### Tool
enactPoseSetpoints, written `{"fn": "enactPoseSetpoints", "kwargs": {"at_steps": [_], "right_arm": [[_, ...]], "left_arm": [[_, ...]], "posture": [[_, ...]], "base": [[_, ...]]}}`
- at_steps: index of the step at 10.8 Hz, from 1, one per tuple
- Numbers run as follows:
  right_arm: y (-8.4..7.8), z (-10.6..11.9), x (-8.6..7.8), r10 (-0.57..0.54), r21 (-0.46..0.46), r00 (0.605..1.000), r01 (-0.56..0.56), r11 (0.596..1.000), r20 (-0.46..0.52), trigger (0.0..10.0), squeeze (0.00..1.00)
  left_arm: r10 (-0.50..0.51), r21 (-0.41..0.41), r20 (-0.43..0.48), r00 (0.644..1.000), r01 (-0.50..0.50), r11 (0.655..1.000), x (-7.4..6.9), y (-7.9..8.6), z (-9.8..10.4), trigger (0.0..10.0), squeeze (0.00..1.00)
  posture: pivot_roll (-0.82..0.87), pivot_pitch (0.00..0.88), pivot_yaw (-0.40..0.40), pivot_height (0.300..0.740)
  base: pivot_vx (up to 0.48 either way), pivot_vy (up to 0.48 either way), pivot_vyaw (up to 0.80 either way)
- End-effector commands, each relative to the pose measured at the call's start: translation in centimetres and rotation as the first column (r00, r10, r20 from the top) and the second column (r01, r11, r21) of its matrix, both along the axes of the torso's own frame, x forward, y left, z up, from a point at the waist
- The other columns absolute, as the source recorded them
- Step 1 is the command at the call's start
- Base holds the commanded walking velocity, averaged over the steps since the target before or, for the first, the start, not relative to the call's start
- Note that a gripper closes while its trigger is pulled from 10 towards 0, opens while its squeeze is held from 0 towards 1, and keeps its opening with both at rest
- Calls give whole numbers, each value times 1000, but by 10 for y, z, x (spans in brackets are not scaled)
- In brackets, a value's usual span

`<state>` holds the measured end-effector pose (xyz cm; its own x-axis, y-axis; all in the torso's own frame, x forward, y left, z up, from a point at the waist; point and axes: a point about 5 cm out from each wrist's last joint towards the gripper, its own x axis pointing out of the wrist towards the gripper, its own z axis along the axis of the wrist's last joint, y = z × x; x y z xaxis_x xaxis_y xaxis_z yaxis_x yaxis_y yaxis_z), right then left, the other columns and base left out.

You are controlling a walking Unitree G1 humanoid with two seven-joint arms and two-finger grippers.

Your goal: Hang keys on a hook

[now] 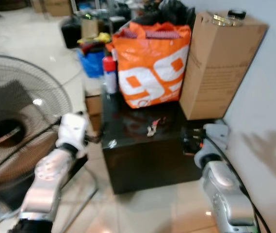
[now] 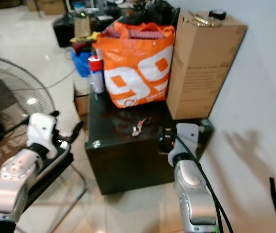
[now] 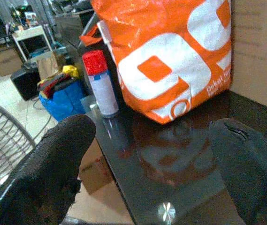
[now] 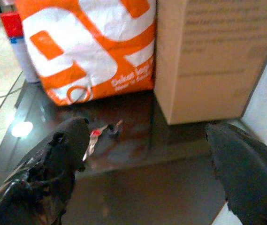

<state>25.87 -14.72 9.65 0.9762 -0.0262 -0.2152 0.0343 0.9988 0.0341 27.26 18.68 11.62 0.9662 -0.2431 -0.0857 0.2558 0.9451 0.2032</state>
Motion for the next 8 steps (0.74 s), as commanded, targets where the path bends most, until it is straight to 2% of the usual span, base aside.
{"fn": "enactPoseSetpoints", "kwargs": {"at_steps": [1, 8], "right_arm": [[-7, -2, 1, -17, -5, 1000, 17, 1000, -16, 10000, 1000], [-8, -5, 3, 3, -30, 999, -4, 1000, -36, 10000, 1000]], "left_arm": [[-22, 4, 23, 999, 22, 1000, 3, -7, 5, 10000, 0], [-25, 13, 16, 1000, 25, 1000, 3, -9, 5, 10000, 0]], "posture": [[-80, 0, 26, 740], [-74, 0, 16, 740]], "base": [[337, 0, 0], [334, 0, 0]]}}
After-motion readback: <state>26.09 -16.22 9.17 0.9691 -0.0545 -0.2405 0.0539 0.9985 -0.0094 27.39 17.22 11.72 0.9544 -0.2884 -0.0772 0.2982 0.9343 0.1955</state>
